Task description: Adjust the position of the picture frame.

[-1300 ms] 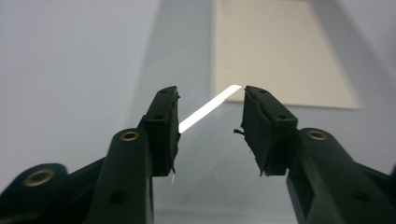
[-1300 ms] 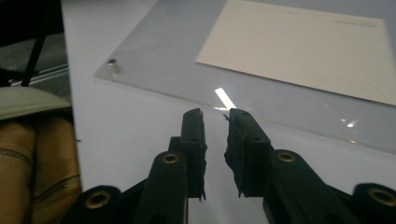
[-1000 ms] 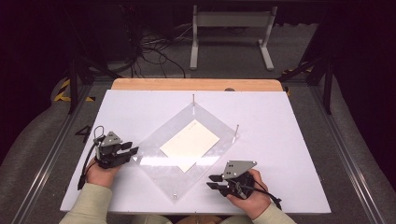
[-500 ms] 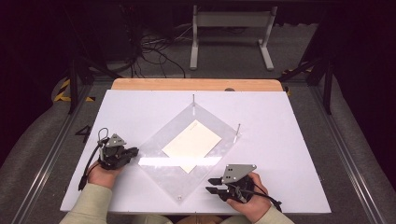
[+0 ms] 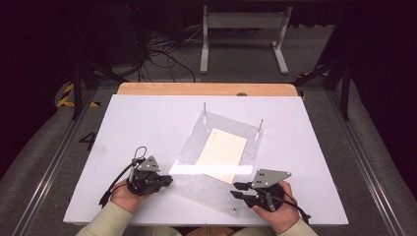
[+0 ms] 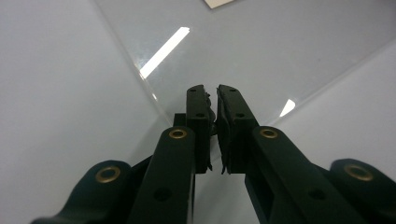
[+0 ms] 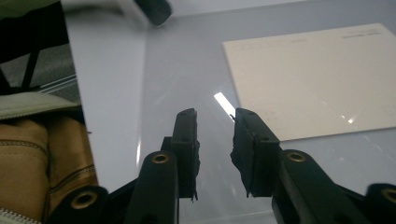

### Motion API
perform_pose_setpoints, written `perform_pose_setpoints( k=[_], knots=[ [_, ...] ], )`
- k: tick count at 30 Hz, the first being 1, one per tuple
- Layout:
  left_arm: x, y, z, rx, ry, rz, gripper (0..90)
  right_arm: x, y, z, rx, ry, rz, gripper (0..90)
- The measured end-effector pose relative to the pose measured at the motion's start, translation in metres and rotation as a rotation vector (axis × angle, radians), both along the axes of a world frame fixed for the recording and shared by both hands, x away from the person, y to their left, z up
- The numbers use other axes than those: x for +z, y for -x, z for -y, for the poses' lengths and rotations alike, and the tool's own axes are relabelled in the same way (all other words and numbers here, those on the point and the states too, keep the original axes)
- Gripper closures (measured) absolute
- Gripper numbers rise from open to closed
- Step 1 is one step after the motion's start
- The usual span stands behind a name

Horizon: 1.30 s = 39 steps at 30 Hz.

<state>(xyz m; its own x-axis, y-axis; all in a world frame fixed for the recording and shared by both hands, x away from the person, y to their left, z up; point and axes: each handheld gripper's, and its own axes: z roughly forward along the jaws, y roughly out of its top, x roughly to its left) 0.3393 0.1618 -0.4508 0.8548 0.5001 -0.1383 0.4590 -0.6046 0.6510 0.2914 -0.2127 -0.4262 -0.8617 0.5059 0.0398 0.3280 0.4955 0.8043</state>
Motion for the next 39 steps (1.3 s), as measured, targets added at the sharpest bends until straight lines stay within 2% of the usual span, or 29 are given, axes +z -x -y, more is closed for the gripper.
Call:
perform_pose_setpoints(
  k=[3,8,10,11,13,16,18,20,21,22,23,26,29,36,39],
  knots=[
    [0.000,0.006,0.011,-0.060,0.003,-0.017,83.9,0.001,-0.005,0.015,-0.064,-0.009,-0.004,69.7],
    [0.001,0.021,0.038,-0.170,0.010,-0.037,83.9,-0.001,-0.017,0.048,-0.214,-0.020,-0.004,69.1],
    [0.001,0.027,0.048,-0.205,0.011,-0.040,84.0,-0.003,-0.020,0.057,-0.254,-0.017,-0.001,69.2],
    [0.001,0.030,0.053,-0.225,0.005,-0.025,84.0,-0.005,-0.022,0.061,-0.271,-0.015,-0.004,69.4],
    [0.002,0.033,0.056,-0.236,-0.010,-0.017,84.0,-0.007,-0.027,0.070,-0.313,-0.010,-0.011,69.5],
    [0.001,0.029,0.054,-0.246,0.018,-0.040,83.6,-0.013,-0.036,0.081,-0.388,-0.002,-0.036,69.6],
    [0.000,0.028,0.053,-0.252,0.033,-0.048,83.4,-0.016,-0.044,0.086,-0.434,0.014,-0.051,71.4],
    [0.000,0.028,0.053,-0.255,0.029,-0.043,83.5,-0.018,-0.052,0.087,-0.474,0.053,-0.044,76.4],
    [0.000,0.028,0.053,-0.255,0.029,-0.043,83.6,-0.018,-0.052,0.087,-0.474,0.053,-0.044,76.4],
    [0.000,0.028,0.053,-0.256,0.028,-0.036,83.6,-0.018,-0.056,0.088,-0.490,0.075,-0.040,80.4],
    [0.000,0.029,0.053,-0.254,0.028,-0.037,83.7,-0.018,-0.061,0.088,-0.505,0.091,-0.041,84.6],
    [-0.001,0.029,0.053,-0.253,0.032,-0.038,83.7,-0.020,-0.077,0.088,-0.530,0.118,-0.052,89.4],
    [-0.001,0.029,0.053,-0.254,0.034,-0.039,83.8,-0.025,-0.086,0.083,-0.515,0.130,-0.085,89.7],
    [0.000,0.032,0.053,-0.277,0.024,-0.052,83.9,-0.024,-0.093,0.075,-0.480,0.130,-0.108,89.8],
    [0.002,0.038,0.052,-0.297,-0.005,-0.060,83.9,-0.024,-0.093,0.070,-0.458,0.132,-0.110,89.8]
  ],
)
